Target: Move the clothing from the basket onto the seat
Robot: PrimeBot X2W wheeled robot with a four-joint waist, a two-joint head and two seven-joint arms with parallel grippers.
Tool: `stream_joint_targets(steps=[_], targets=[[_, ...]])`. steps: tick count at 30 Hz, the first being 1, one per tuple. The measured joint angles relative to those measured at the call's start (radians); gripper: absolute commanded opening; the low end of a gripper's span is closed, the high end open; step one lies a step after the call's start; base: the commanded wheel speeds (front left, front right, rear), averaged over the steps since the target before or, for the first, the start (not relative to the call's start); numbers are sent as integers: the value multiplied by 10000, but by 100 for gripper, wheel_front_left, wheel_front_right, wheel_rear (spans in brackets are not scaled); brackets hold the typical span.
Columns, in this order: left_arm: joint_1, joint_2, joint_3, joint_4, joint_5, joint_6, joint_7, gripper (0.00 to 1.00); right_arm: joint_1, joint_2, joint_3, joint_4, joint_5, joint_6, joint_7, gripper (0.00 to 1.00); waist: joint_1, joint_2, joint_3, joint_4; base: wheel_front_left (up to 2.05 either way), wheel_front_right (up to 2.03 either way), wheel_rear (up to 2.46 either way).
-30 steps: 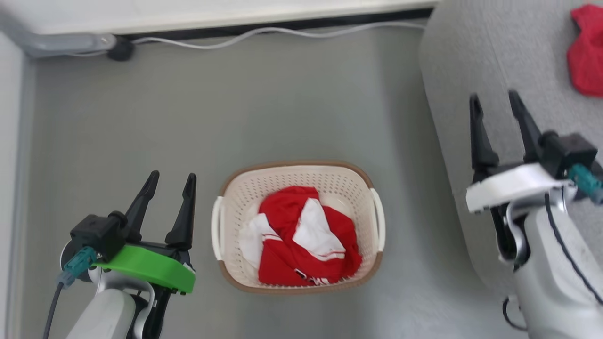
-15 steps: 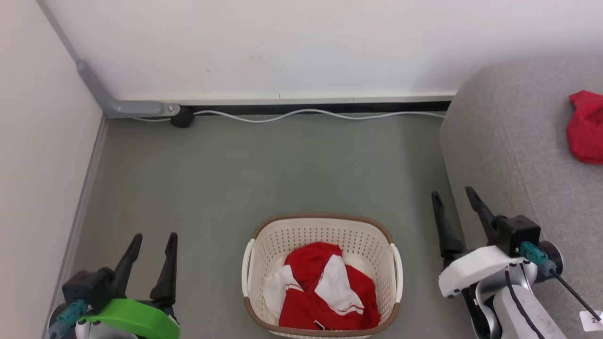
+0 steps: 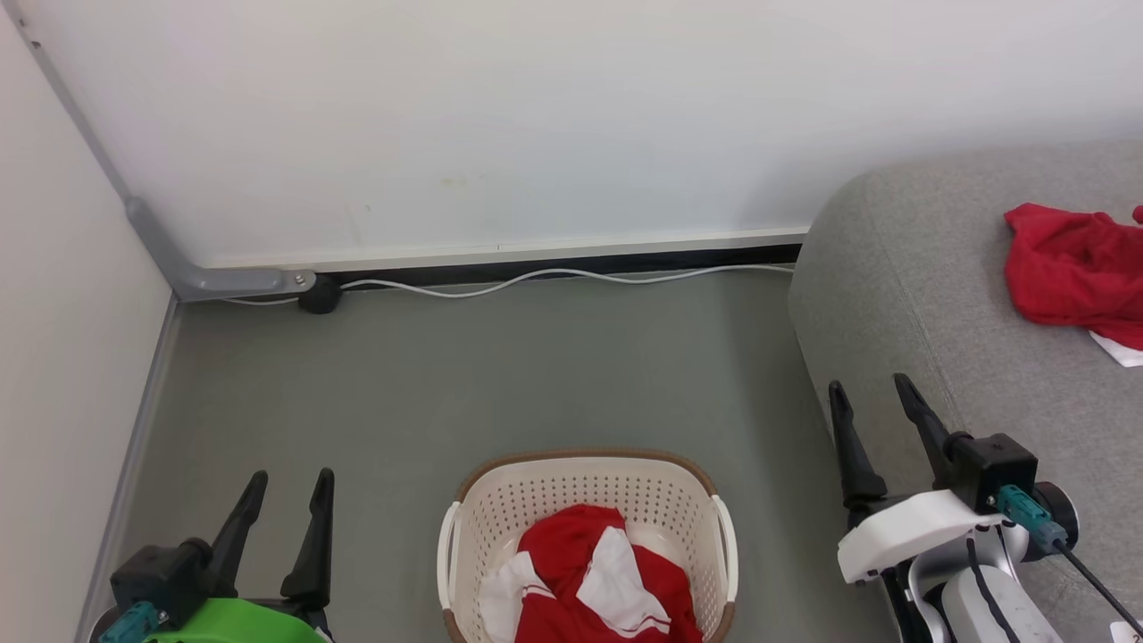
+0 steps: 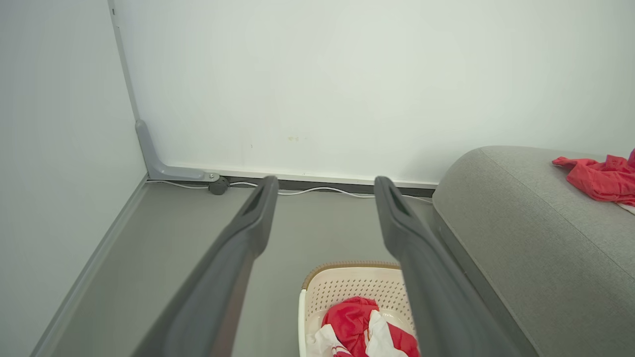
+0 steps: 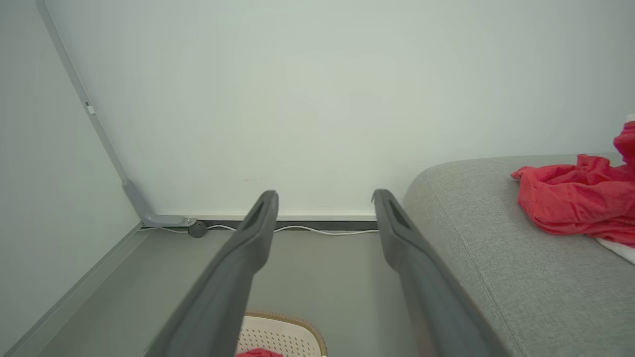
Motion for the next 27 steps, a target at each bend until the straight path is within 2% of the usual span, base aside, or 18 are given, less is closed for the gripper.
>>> stream_joint_targets(steps=[6, 15, 27], targets=[[62, 2, 17, -188, 96, -12, 0, 100, 10, 2, -46, -362, 0, -10, 0, 100, 0, 0, 169, -186, 0, 0, 0], [-14, 134, -633, -531, 495, -437, 61, 100, -478, 0, -36, -1154, -199, -100, -2, 100, 0, 0, 1083, -363, 0, 0, 0], [-1307, 499, -1789, -708, 1064, -773, 1214, 100, -1675, 6, -27, -1921, -288, -176, -2, 100, 0, 0, 2835, -549, 0, 0, 0]])
